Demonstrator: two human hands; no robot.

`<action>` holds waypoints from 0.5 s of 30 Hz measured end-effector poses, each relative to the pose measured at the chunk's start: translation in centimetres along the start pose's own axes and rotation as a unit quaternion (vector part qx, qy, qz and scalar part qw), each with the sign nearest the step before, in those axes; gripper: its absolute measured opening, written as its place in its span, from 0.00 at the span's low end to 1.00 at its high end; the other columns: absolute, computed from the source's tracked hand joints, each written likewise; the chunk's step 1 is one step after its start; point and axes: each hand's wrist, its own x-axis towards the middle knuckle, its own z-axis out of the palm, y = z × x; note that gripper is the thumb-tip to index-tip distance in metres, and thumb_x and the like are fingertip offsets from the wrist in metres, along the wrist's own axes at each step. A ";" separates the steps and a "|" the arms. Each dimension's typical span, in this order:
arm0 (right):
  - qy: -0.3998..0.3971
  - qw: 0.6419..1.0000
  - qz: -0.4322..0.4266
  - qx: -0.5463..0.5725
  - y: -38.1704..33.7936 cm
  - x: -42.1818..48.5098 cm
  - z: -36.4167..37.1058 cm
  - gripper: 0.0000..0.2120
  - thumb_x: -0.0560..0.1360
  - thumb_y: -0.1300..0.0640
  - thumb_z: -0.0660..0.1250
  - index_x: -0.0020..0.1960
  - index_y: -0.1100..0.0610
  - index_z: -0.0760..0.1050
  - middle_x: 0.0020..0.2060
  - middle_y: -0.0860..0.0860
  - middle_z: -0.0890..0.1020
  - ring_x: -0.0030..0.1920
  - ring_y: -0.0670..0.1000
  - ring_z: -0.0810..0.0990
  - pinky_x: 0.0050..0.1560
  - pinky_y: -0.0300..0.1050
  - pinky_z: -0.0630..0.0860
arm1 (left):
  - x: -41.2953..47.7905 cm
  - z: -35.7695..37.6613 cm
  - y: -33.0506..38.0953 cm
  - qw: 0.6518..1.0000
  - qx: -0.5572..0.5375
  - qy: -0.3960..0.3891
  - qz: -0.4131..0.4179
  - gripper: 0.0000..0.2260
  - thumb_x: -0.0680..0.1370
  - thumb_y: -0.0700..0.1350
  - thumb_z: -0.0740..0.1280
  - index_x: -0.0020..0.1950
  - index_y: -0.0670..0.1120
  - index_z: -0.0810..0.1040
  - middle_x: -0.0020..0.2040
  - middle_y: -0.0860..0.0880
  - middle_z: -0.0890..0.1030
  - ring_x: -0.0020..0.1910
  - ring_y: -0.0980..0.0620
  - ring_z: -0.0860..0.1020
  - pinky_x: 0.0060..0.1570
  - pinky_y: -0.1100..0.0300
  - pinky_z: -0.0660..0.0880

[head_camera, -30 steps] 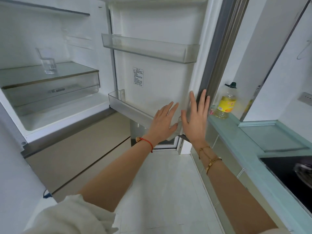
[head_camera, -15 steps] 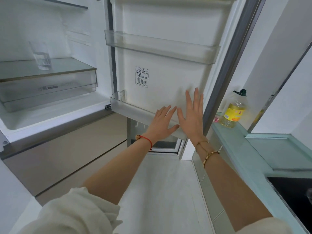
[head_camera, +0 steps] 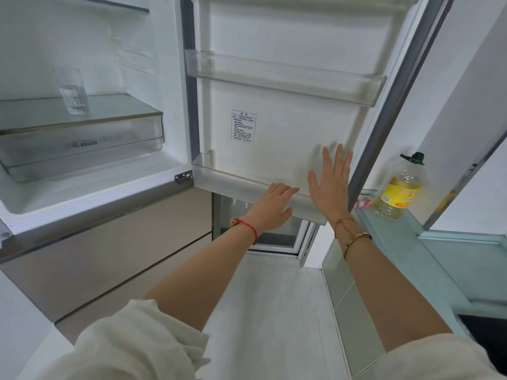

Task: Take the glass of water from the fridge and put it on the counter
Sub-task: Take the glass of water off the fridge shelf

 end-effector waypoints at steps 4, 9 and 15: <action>-0.006 1.000 0.008 0.001 0.1 0.9 0.5 0.32 0.83 0.49 0.57 0.83 0.55 0.50 0.83 0.57 0.45 0.82 0.62 0.38 0.82 0.60 0.49 | 0.7 0.2 -0.4 1.000 0.015 -0.017 0.009 0.27 0.83 0.43 0.61 0.81 0.43 0.58 0.80 0.43 0.62 0.82 0.43 0.55 0.80 0.52 0.50; -0.006 1.000 0.011 0.004 0.4 1.6 0.8 0.31 0.84 0.49 0.57 0.83 0.55 0.50 0.83 0.56 0.45 0.82 0.61 0.38 0.82 0.61 0.47 | 1.0 0.5 -1.2 0.999 0.043 -0.004 -0.010 0.28 0.84 0.44 0.60 0.82 0.44 0.54 0.83 0.43 0.57 0.83 0.43 0.48 0.81 0.50 0.45; -0.007 1.000 0.019 0.021 0.2 1.9 1.0 0.31 0.84 0.49 0.56 0.83 0.54 0.49 0.83 0.56 0.45 0.82 0.61 0.37 0.82 0.61 0.44 | 0.7 -0.2 -2.5 0.996 0.086 -0.015 -0.009 0.30 0.85 0.46 0.59 0.83 0.45 0.49 0.84 0.44 0.52 0.83 0.43 0.44 0.81 0.49 0.43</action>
